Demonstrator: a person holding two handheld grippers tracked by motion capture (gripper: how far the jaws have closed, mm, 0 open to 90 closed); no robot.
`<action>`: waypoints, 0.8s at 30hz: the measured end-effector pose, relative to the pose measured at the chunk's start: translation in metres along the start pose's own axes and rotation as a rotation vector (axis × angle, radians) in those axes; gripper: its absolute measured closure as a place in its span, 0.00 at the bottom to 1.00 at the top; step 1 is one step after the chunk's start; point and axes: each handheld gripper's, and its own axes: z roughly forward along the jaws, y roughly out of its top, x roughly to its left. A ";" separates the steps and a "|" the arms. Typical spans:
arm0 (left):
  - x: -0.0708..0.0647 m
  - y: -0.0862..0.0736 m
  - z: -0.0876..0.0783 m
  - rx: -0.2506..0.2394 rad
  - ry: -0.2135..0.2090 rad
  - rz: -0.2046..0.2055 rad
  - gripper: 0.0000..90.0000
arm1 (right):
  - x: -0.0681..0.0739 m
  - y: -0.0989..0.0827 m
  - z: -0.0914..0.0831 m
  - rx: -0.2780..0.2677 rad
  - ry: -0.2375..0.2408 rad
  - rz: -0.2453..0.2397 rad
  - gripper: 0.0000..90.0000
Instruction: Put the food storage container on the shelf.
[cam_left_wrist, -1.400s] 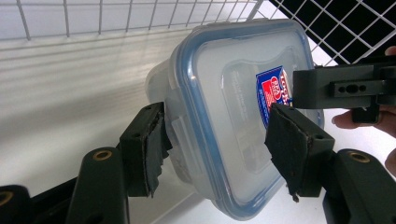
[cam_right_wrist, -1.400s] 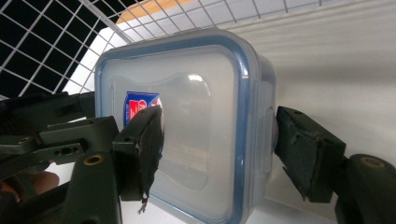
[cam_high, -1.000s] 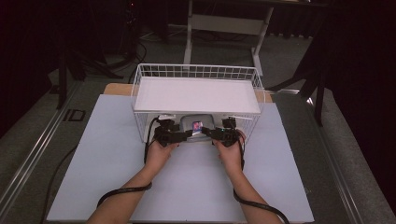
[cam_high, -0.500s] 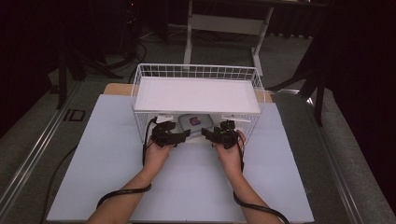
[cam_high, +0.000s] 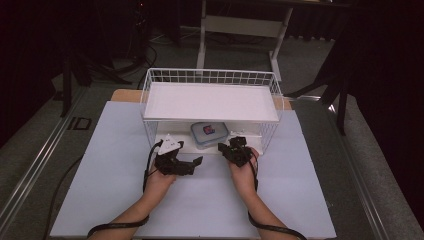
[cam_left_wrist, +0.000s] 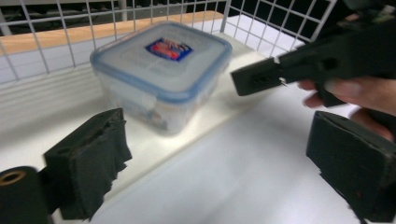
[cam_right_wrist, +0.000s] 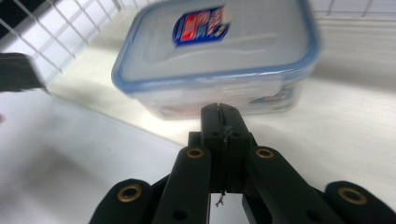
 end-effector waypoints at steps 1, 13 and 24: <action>-0.002 -0.003 -0.003 0.002 0.013 0.014 0.05 | 0.002 -0.001 0.002 0.003 0.003 -0.008 1.00; -0.005 -0.019 -0.019 -0.015 0.047 0.031 0.03 | 0.021 0.006 0.022 0.002 0.017 -0.035 1.00; -0.004 -0.025 -0.024 -0.019 0.040 0.015 0.03 | 0.034 0.015 0.034 -0.019 0.032 -0.032 1.00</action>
